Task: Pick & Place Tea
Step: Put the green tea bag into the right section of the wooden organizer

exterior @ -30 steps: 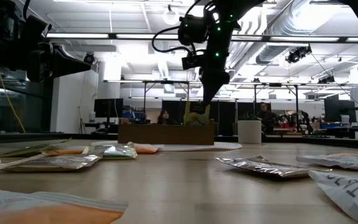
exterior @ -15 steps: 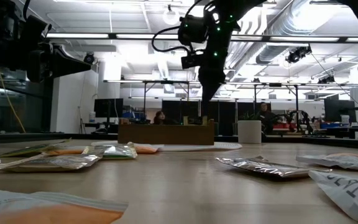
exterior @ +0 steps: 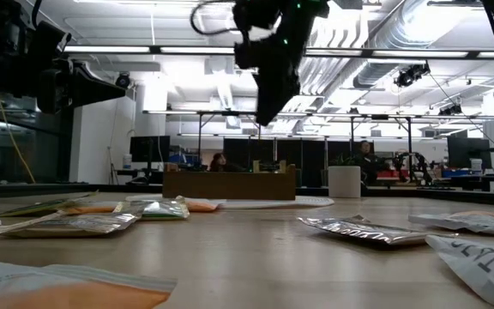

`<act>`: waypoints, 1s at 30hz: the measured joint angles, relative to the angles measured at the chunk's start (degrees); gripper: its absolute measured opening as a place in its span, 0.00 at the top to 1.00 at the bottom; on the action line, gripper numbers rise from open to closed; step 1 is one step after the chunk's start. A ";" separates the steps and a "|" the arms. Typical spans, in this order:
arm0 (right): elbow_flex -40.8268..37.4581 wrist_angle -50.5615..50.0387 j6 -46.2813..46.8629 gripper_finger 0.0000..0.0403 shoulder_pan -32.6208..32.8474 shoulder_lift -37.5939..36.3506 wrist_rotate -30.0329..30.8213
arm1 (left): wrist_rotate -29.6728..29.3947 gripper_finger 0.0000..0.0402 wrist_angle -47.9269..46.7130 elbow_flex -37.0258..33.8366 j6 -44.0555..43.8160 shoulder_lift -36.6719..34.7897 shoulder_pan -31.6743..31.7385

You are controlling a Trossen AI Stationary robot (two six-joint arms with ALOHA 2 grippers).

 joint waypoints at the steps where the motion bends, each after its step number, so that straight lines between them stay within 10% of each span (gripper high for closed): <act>1: 0.00 0.58 1.88 0.49 0.81 0.00 -2.27 | 0.00 1.00 0.00 -0.01 -0.02 0.00 0.00; 8: -2.17 10.20 22.12 0.49 6.09 0.00 -14.99 | 0.00 1.00 0.00 0.01 0.00 0.00 0.00; 20: -16.61 32.07 56.02 0.46 14.07 0.48 -12.93 | 0.02 1.00 0.00 0.00 -0.01 0.00 0.01; 30: -18.13 40.92 64.17 0.41 16.80 5.58 -12.22 | 0.01 1.00 -0.01 0.01 0.00 -0.01 0.00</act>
